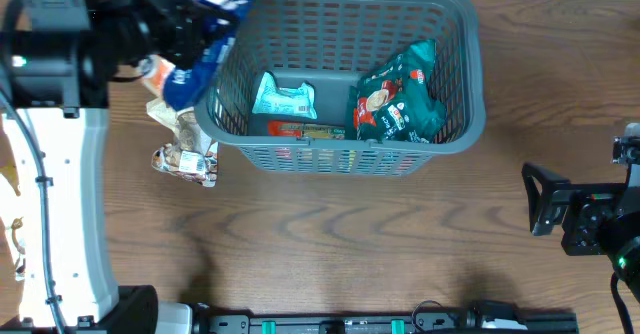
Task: Pack container
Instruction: 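Carry the Kleenex packs with the left gripper over the basket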
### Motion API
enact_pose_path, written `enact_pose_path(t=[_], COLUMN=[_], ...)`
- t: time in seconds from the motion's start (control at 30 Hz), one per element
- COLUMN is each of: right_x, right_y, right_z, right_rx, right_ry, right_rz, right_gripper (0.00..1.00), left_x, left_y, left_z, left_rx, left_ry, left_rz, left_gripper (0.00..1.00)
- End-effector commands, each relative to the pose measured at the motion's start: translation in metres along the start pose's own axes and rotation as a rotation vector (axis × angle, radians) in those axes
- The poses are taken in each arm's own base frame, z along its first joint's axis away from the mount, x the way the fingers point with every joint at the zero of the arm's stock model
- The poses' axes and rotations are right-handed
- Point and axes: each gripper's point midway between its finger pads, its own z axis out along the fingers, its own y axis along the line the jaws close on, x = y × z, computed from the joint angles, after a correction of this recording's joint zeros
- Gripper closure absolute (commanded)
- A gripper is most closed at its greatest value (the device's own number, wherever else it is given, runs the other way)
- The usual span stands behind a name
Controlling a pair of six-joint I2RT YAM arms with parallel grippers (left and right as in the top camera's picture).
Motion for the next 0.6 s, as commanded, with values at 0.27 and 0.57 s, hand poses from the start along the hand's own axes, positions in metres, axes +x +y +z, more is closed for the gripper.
enact_pose_path(t=[0.27,0.57], right_x=[-0.001,-0.001], right_y=[-0.002,-0.002], right_z=[-0.001,-0.001], right_rx=[0.008,0.008], right_ry=[-0.002,-0.002], right_rz=[-0.007,-0.007], right_gripper=[0.01,0.01], left_x=[-0.024,-0.003], left_y=[-0.078,-0.085], left_z=[0.009,0.052], left_rx=[0.268,0.389], left_ry=[-0.096,-0.028], left_rz=[0.261,0.301], left_gripper=[0.94,0.94])
